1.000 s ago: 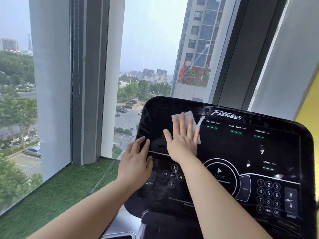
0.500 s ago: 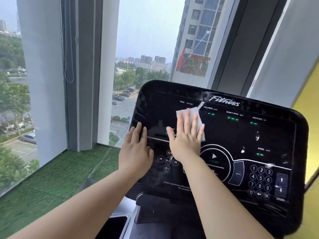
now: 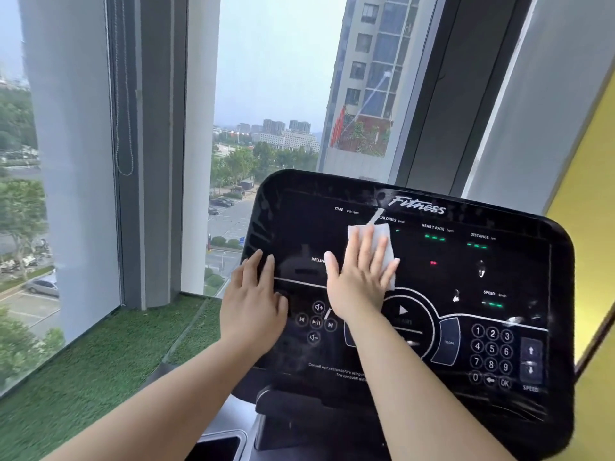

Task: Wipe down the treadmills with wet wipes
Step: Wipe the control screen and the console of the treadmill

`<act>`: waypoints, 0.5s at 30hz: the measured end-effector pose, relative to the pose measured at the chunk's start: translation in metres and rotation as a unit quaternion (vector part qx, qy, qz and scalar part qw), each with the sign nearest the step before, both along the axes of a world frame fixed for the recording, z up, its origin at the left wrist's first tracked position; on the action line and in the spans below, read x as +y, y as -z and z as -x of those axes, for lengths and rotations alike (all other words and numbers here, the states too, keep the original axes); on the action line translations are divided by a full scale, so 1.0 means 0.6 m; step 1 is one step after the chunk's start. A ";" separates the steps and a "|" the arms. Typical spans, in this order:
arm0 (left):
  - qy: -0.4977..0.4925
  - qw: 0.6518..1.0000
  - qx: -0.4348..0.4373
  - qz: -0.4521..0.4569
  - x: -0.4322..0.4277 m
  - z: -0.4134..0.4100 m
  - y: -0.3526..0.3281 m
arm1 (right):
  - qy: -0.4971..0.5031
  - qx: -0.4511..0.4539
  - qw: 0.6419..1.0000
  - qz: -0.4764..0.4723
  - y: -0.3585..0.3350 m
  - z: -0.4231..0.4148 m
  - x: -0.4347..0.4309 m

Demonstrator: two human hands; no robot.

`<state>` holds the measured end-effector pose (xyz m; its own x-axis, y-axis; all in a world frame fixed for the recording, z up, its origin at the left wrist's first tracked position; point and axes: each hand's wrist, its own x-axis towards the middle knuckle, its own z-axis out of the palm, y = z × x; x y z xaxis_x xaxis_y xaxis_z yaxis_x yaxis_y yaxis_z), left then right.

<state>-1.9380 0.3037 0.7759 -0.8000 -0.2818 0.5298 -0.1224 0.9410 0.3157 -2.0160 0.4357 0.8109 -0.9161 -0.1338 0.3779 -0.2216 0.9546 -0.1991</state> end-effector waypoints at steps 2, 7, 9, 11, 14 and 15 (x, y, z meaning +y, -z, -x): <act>-0.003 1.000 0.000 0.017 0.002 0.006 -0.003 | -0.008 -0.016 1.000 0.012 -0.005 -0.007 -0.036; 0.030 0.997 0.020 0.064 0.002 0.033 -0.008 | -0.146 0.007 0.980 -0.134 -0.030 0.010 -0.028; 0.046 0.996 0.025 0.072 0.005 0.043 -0.007 | -0.188 0.004 0.968 -0.167 -0.046 0.023 0.008; 0.062 0.996 0.019 0.068 0.015 0.044 -0.010 | -0.191 0.006 0.969 -0.160 -0.055 0.033 0.044; 0.057 0.996 0.011 0.067 0.021 0.047 -0.012 | -0.102 0.025 0.992 -0.072 -0.045 0.039 0.077; 0.051 0.996 0.015 0.071 0.022 0.047 -0.012 | -0.065 0.028 0.997 -0.036 -0.040 0.038 0.074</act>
